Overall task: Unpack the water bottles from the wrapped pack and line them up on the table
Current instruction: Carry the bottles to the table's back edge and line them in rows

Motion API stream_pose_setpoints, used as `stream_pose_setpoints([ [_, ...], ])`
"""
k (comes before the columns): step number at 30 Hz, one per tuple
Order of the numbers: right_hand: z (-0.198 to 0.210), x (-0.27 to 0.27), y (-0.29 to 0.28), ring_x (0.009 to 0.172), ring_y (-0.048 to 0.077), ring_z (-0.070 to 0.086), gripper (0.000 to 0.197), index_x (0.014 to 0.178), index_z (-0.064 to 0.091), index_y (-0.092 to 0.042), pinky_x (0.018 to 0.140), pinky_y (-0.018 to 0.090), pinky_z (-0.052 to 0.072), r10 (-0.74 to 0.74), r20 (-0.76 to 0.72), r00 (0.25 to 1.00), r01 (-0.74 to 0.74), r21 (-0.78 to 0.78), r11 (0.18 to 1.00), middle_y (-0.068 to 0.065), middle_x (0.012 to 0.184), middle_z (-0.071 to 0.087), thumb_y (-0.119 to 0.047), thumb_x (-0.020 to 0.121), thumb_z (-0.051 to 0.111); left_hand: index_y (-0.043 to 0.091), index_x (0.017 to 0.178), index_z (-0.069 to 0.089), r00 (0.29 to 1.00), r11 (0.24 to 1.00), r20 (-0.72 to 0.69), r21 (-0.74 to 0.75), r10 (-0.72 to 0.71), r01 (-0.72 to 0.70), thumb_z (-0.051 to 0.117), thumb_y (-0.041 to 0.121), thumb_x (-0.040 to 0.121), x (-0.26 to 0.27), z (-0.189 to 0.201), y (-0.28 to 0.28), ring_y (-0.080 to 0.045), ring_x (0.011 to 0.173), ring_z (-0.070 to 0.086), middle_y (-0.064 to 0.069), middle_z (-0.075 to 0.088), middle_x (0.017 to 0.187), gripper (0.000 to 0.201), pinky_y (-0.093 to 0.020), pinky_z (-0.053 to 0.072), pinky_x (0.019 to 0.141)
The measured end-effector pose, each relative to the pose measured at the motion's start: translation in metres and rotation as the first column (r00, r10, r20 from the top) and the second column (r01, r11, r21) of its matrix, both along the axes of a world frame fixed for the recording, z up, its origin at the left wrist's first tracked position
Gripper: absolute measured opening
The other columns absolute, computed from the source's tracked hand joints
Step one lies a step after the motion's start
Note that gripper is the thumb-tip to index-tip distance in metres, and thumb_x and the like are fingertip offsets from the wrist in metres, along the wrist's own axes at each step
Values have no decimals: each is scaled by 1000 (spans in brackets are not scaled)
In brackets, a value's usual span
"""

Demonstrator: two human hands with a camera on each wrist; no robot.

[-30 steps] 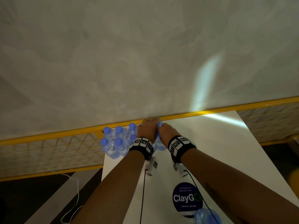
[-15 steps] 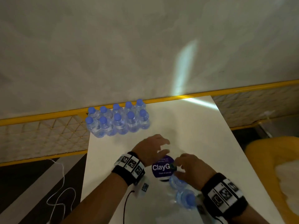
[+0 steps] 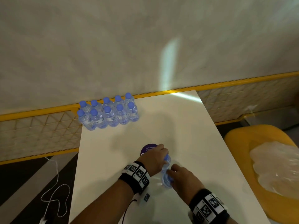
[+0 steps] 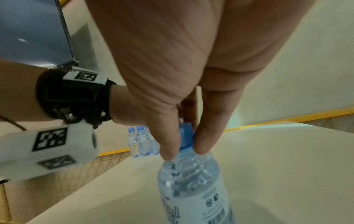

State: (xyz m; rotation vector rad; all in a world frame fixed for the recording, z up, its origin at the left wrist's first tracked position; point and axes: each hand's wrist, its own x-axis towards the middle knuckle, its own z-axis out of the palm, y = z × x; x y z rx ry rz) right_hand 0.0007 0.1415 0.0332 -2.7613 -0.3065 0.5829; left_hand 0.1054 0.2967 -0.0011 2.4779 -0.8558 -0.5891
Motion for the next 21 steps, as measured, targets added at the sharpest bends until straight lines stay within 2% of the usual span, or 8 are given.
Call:
stream_pose_setpoints([
  [2, -5, -1, -2, 84, 26, 61, 16, 99, 60, -21, 67, 36, 50, 7, 24, 1000, -6, -6, 1000, -1, 101, 56, -15, 85, 58, 10, 108, 57, 998, 998, 27, 11, 54, -55, 64, 21, 96, 11, 9, 3, -31, 92, 61, -4, 50, 112, 17, -45, 53, 85],
  [4, -6, -1, -3, 81, 26, 60, 13, 93, 58, -22, 65, 39, 50, 20, 28, 999, -19, -19, 1000, -1, 97, 54, -15, 83, 57, 11, 107, 57, 992, 994, 66, -17, 107, -106, 61, 21, 97, 31, 22, 8, -35, 88, 61, -4, 48, 108, 15, -47, 53, 81],
  [8, -3, -1, -3, 89, 25, 59, 13, 101, 56, -23, 72, 39, 49, 24, 0, 1000, -24, -15, 1000, -1, 103, 49, -21, 89, 51, 20, 115, 59, 945, 984, 279, 4, 168, -176, 62, 31, 98, 92, 43, 15, -25, 100, 59, 2, 53, 110, 21, -43, 52, 78],
  [11, 2, 3, -4, 91, 26, 59, 16, 105, 54, -23, 73, 40, 48, 33, -51, 998, -33, 10, 999, 0, 109, 49, -25, 91, 47, 21, 121, 60, 905, 970, 367, 26, 215, -241, 60, 33, 99, 150, 54, 21, -26, 107, 56, 1, 56, 115, 24, -43, 51, 79],
  [15, 11, 16, -7, 103, 23, 58, 27, 114, 53, -27, 82, 34, 47, 29, -139, 990, -24, 39, 999, -2, 117, 47, -32, 90, 44, 21, 122, 60, 870, 938, 421, 110, 256, -330, 58, 32, 100, 219, 59, 30, -29, 110, 55, 0, 57, 120, 24, -49, 52, 85],
  [20, 32, 61, -6, 101, 18, 59, 25, 109, 55, -26, 86, 31, 49, 14, -176, 984, 8, 120, 993, -5, 112, 47, -37, 87, 51, 22, 120, 59, 828, 890, 452, 139, 332, -434, 57, 30, 101, 268, 42, 42, -33, 106, 53, -2, 55, 120, 20, -48, 49, 84],
  [21, 34, 80, -6, 100, 18, 59, 25, 109, 55, -27, 86, 30, 49, 16, -142, 990, 3, 135, 991, -6, 112, 47, -38, 87, 52, 22, 118, 59, 811, 887, 478, 128, 337, -444, 58, 30, 101, 279, 39, 45, -33, 105, 53, -2, 56, 118, 19, -48, 49, 83],
])
